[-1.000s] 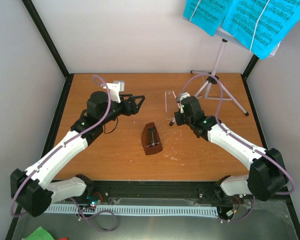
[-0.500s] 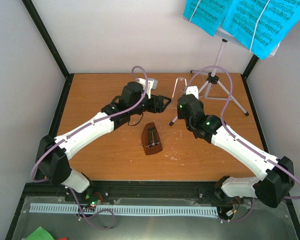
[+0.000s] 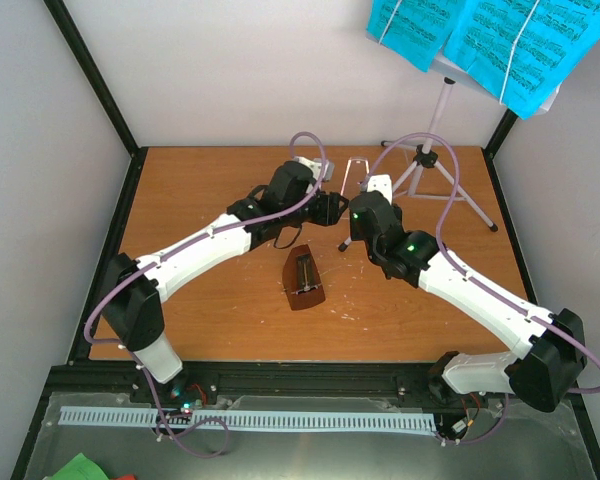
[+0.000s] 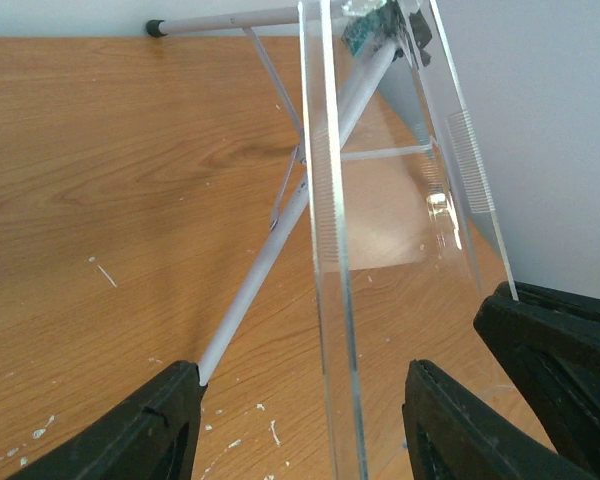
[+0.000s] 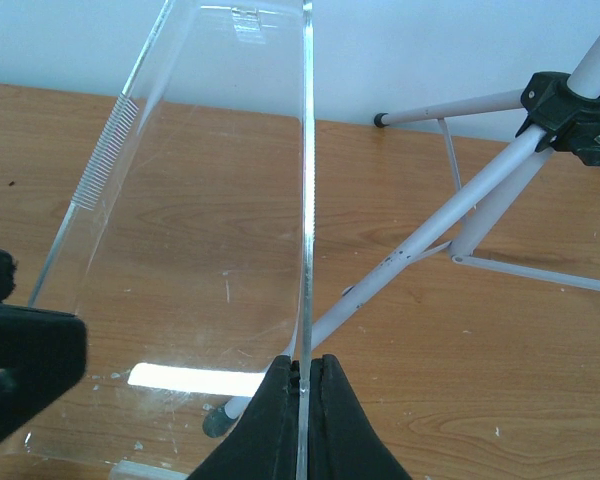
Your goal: Pack up the instrument practice props
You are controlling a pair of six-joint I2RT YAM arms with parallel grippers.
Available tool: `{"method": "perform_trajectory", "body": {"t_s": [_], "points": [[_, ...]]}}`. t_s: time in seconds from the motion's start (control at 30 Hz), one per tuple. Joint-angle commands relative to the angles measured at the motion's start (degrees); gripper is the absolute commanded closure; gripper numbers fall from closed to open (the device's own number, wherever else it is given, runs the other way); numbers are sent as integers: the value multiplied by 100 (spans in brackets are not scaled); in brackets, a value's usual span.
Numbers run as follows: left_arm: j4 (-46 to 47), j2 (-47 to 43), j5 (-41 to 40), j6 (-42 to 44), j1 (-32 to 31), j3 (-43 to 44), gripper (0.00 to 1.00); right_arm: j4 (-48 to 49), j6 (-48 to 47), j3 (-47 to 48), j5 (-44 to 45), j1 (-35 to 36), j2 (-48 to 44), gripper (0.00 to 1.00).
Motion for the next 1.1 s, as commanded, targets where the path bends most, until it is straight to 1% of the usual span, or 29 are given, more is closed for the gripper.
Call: {"method": "perform_trajectory", "body": {"t_s": [0.0, 0.07, 0.13, 0.27, 0.47, 0.53, 0.93, 1.07], "points": [[-393, 156, -508, 325, -235, 515, 48, -70, 140, 207, 203, 76, 55, 97], [-455, 202, -595, 333, -253, 538, 54, -74, 140, 205, 224, 90, 55, 97], [-517, 239, -681, 335, -260, 561, 58, -82, 140, 203, 250, 94, 63, 97], [-554, 235, -820, 344, -283, 571, 62, -71, 133, 194, 272, 109, 70, 97], [-605, 227, -993, 362, -314, 560, 62, -56, 100, 191, 247, 120, 114, 97], [-612, 222, -989, 352, -314, 552, 65, -52, 99, 181, 247, 120, 124, 97], [-593, 303, -774, 359, -327, 616, 92, -118, 140, 232, 328, 147, 243, 97], [-570, 318, -743, 351, -346, 632, 97, -113, 146, 234, 318, 162, 248, 97]]}}
